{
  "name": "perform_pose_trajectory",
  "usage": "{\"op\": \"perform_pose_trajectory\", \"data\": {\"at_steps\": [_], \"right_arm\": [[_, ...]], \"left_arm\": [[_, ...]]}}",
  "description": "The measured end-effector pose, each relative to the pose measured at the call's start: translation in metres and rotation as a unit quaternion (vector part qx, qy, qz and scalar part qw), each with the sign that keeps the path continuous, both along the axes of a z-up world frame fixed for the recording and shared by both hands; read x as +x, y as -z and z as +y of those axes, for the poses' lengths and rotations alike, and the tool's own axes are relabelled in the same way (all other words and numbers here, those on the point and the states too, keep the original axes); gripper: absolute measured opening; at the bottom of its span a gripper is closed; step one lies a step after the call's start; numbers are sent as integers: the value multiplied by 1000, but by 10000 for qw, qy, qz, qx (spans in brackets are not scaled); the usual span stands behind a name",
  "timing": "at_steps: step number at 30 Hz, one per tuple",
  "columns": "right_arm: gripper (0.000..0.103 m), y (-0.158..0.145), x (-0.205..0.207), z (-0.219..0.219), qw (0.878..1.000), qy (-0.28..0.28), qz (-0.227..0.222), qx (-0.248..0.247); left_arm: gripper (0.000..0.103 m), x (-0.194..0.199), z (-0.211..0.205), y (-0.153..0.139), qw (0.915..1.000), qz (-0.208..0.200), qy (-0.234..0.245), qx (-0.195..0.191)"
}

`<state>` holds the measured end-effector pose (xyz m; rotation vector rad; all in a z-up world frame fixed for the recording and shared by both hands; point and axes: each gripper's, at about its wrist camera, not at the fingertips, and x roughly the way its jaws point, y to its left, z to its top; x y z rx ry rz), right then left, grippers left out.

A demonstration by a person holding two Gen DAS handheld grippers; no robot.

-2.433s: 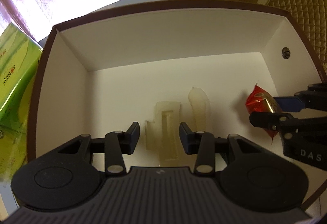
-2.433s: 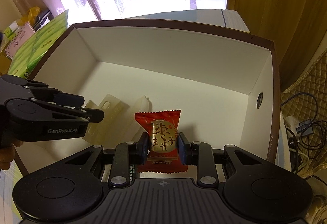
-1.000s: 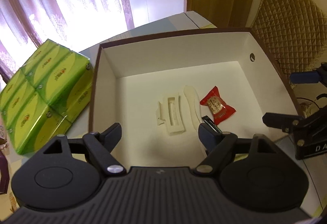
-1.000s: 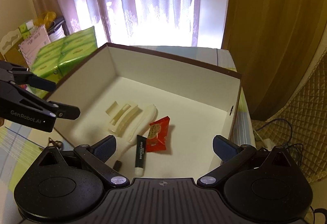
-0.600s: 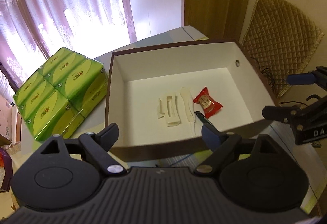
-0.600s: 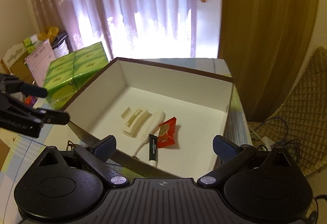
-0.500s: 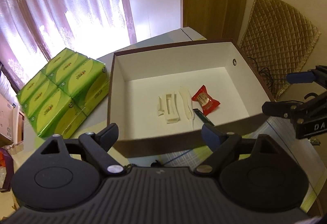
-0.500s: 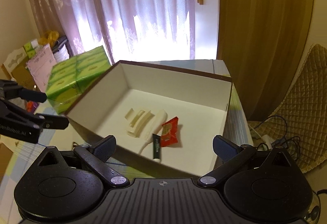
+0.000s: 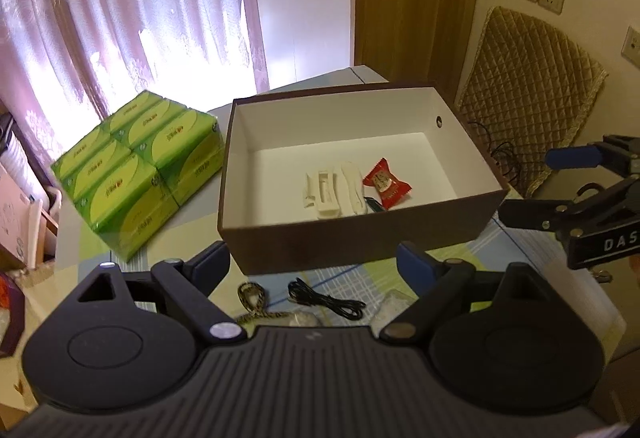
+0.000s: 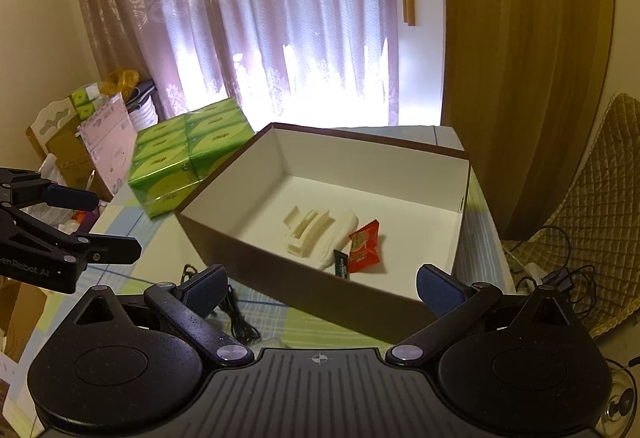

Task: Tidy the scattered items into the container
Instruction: 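Withdraw both tools from the box back toward the remaining items, then lower the left tool onto the white pill bottle and close on it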

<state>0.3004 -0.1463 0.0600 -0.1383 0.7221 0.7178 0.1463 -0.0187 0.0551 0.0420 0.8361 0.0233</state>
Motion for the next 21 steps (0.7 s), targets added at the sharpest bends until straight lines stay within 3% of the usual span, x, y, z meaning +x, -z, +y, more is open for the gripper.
{"op": "perform_pose_trajectory", "data": {"at_steps": [9, 21], "right_arm": [[103, 5, -23, -2, 10000, -97, 24, -3], [103, 38, -39, -20, 9986, 206, 496, 3]], "left_arm": [[88, -32, -4, 8, 10000, -4, -84, -21], [87, -64, -11, 62, 9986, 465, -184, -159]]}}
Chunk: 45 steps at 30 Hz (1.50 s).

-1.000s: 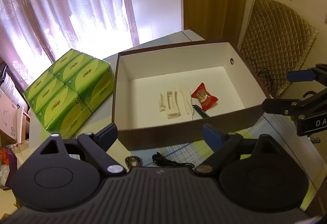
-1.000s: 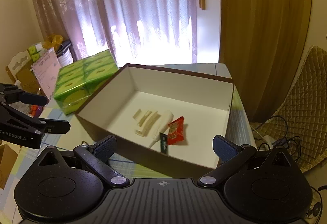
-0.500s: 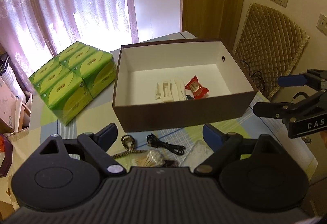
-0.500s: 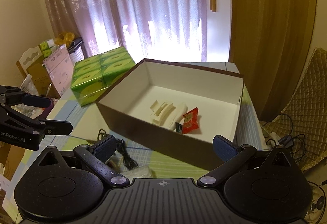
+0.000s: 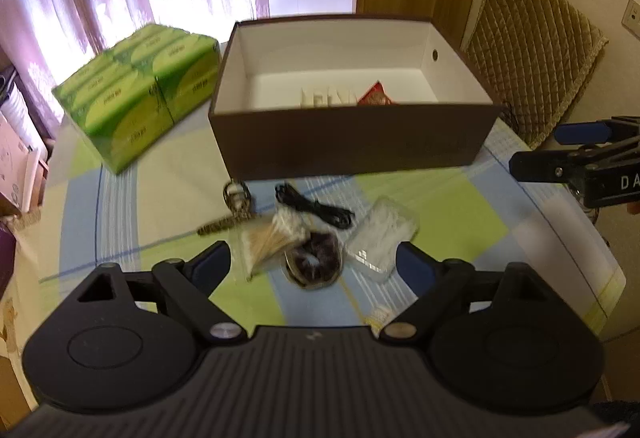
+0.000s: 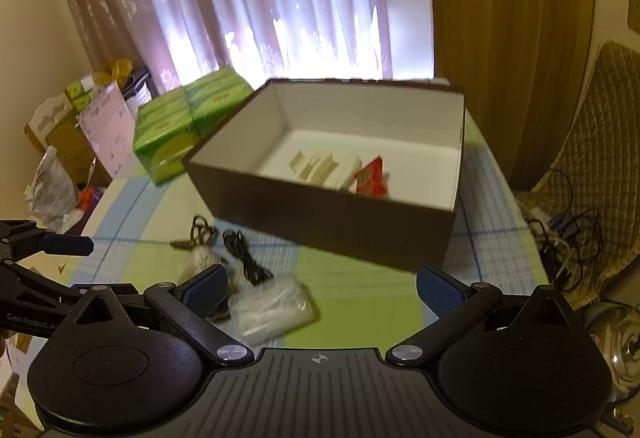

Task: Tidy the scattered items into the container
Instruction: 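Lower the left tool onto the white pill bottle and close on it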

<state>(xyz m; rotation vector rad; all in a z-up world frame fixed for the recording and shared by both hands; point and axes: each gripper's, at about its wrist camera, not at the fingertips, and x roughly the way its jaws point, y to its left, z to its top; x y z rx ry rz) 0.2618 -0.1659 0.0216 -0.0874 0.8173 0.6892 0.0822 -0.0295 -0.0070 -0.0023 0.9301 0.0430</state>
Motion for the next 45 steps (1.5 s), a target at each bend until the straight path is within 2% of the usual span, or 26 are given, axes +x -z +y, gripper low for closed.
{"op": "perform_pose_trajectory", "data": {"at_steps": [5, 9, 13, 20, 30, 35, 45], "right_arm": [[103, 8, -8, -2, 10000, -21, 22, -56], [103, 18, -15, -2, 9999, -27, 67, -155], [103, 33, -20, -3, 9992, -57, 230, -311], [103, 53, -28, -5, 9979, -169, 397, -487], [103, 77, -29, -1, 9959, -324, 564, -633], [103, 89, -22, -6, 9949, -280, 748, -620], [103, 97, -9, -12, 9939, -176, 821, -719]], "left_arm": [[87, -8, 2, 9, 10000, 36, -5, -73], [87, -16, -1, 19, 9999, 51, 71, 68], [83, -23, -6, 33, 9995, 179, 236, 87], [83, -25, -11, 55, 9985, 384, 387, 50], [82, -21, -25, 85, 9942, 608, 882, 111], [72, -17, -31, 96, 9911, 663, 1142, 162], [65, 2, -35, 117, 9880, 782, 1335, 19]]}}
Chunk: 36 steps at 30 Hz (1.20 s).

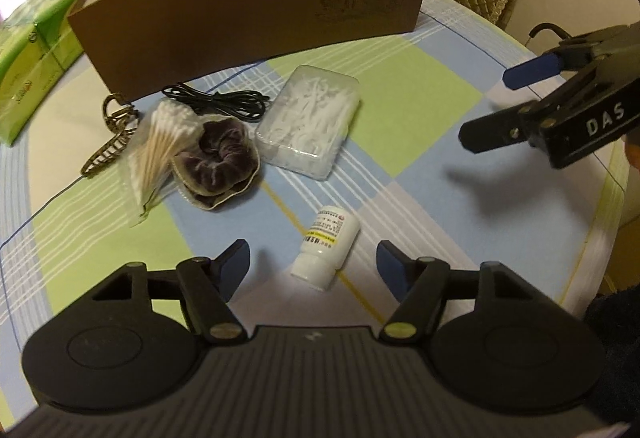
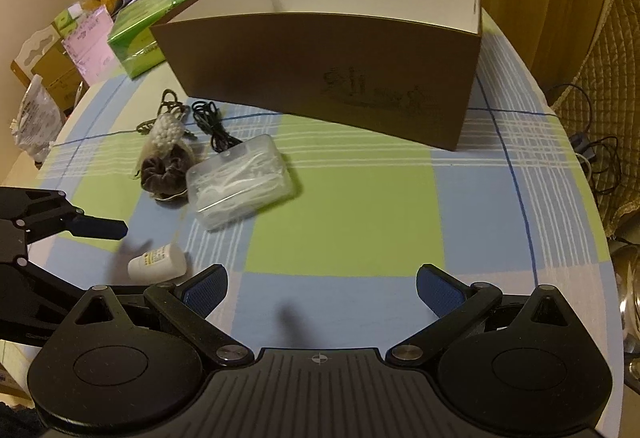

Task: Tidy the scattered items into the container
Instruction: 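Lower the left tool onto the white pill bottle and close on it, then grasp the clear floss-pick box with the right tool while the left tool lifts the bottle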

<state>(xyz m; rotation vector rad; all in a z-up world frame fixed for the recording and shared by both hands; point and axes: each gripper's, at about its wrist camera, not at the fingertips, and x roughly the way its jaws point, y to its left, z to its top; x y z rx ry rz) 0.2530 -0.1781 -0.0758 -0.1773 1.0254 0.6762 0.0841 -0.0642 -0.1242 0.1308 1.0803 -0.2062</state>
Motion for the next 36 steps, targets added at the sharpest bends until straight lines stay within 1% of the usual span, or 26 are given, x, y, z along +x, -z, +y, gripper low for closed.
{"op": "perform_pose_trajectory", "data": {"at_steps": [2, 3, 9, 10, 11, 13, 15, 16, 24, 29, 32, 36], "right_arm": [[103, 0, 1, -2, 10000, 39, 5, -12], [103, 1, 2, -3, 10000, 58, 12, -15], [103, 3, 5, -2, 9999, 92, 58, -24], [103, 3, 5, -1, 10000, 74, 55, -22], [103, 4, 6, 0, 10000, 48, 50, -20], [103, 4, 6, 4, 10000, -5, 30, -21], [103, 3, 7, 8, 10000, -70, 8, -6], [103, 3, 8, 10, 9999, -104, -3, 9], [103, 4, 11, 31, 9984, -556, -58, 98], [103, 10, 13, 53, 9932, -1140, -185, 160], [103, 18, 18, 66, 9898, -1399, -196, 186], [103, 27, 27, 80, 9871, -1579, -228, 148]], "left_arm": [[58, 4, -1, 3, 10000, 47, 10, -38], [57, 6, -1, 4, 10000, 63, 9, -64], [55, 13, -6, 9, 9998, 72, 87, -162], [51, 14, -7, 9, 9998, 62, 119, -166], [42, 15, -8, 10, 9998, 64, 125, -165], [33, 16, -7, 11, 9998, 102, 70, -178], [27, 16, -3, 12, 9997, 141, -10, -221], [23, 15, 0, 12, 9996, 157, -47, -222], [22, 4, 36, 4, 9976, 93, -657, -175], [22, 0, 57, -1, 9945, 69, -1037, -114], [22, 1, 66, -2, 9927, 87, -1191, -156], [22, 4, 73, -2, 9914, 118, -1290, -179]]}}
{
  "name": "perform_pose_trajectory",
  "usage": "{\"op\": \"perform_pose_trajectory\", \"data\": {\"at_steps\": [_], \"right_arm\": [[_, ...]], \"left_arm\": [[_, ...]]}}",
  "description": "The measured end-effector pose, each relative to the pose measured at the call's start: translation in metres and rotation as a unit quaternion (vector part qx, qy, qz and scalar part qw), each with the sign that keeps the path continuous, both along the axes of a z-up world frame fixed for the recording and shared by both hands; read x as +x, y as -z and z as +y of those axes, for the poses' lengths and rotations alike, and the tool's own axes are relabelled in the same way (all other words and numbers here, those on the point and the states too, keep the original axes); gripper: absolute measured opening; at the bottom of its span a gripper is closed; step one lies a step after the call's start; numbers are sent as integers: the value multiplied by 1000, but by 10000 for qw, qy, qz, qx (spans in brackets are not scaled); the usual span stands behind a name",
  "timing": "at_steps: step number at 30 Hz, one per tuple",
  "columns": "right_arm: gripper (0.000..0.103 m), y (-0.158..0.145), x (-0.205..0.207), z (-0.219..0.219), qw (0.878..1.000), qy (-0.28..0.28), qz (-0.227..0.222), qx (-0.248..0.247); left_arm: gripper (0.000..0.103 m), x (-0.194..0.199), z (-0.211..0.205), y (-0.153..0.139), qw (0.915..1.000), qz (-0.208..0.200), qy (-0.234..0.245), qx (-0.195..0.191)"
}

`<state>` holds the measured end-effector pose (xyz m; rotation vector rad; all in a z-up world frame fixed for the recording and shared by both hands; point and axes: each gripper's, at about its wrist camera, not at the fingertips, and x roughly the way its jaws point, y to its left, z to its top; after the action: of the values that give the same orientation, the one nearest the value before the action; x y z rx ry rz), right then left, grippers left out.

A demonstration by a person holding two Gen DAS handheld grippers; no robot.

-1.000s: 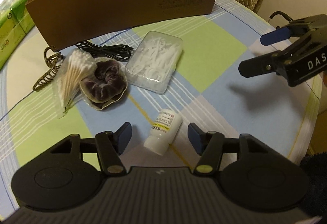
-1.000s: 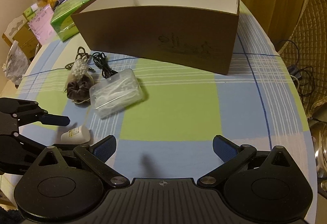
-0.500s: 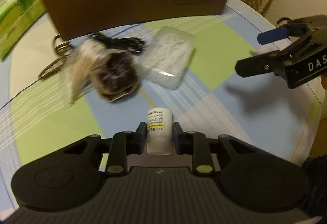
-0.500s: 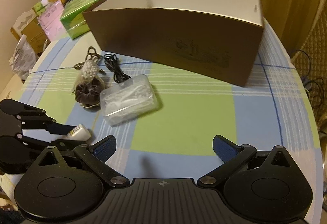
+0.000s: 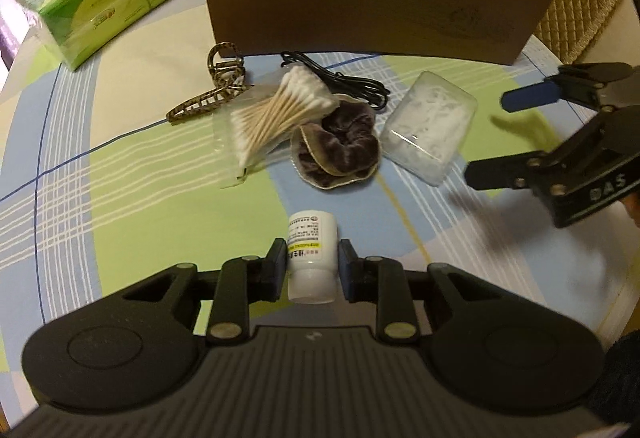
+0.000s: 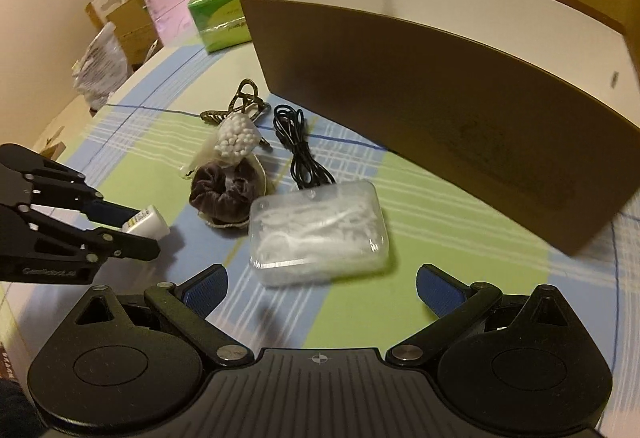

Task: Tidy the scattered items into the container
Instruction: 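Grasp the clear floss-pick box with the right tool while the left tool lifts the bottle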

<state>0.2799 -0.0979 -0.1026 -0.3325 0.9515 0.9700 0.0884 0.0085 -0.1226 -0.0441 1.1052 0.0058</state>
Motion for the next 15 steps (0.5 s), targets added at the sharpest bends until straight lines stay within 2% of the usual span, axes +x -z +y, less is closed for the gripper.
{"op": "perform_pose_trajectory", "data": {"at_steps": [15], "right_arm": [[103, 23, 22, 34, 9989, -417, -28, -214]], "left_arm": [[22, 10, 6, 3, 9997, 100, -206, -12]]}}
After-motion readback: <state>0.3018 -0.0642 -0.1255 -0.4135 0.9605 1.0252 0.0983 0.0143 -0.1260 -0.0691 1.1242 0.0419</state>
